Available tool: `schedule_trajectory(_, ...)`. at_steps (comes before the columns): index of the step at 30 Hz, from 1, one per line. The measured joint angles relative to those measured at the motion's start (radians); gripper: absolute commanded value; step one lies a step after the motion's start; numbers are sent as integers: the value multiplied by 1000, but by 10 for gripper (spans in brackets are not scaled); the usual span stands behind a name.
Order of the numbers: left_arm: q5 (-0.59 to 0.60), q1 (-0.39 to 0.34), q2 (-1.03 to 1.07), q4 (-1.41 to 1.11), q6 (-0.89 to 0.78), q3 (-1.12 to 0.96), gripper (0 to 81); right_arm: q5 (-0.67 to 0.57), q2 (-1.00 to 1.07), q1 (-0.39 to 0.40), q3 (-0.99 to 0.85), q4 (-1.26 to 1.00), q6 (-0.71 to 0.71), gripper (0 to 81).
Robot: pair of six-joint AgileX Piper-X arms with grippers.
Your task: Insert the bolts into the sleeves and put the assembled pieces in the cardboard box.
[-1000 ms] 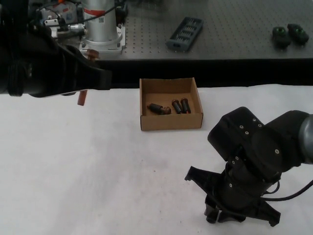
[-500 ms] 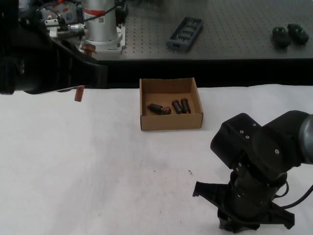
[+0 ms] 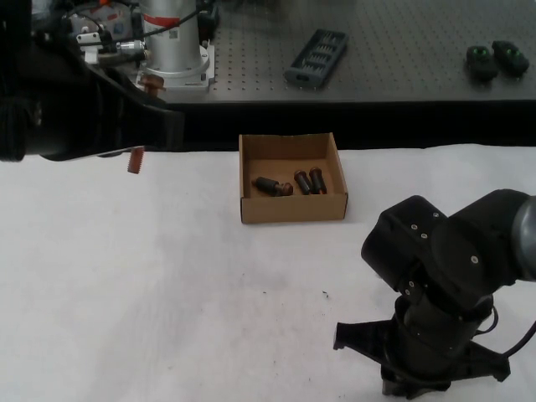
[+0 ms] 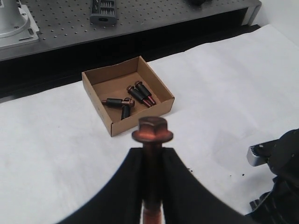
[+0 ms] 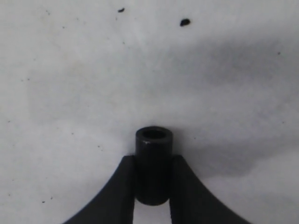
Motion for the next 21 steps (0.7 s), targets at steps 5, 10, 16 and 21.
schedule_trajectory(5,0,0,0,-11,0,2,51,10,0,0,0,-43,-184,121)
schedule_trajectory(10,0,0,0,-221,-9,93,51,12,0,0,0,-98,-370,121)
schedule_trajectory(16,3,13,6,-478,-69,289,51,12,-10,0,20,-187,-628,121)
schedule_trajectory(21,92,54,76,-638,-135,353,51,-54,-143,0,153,-293,-682,121)
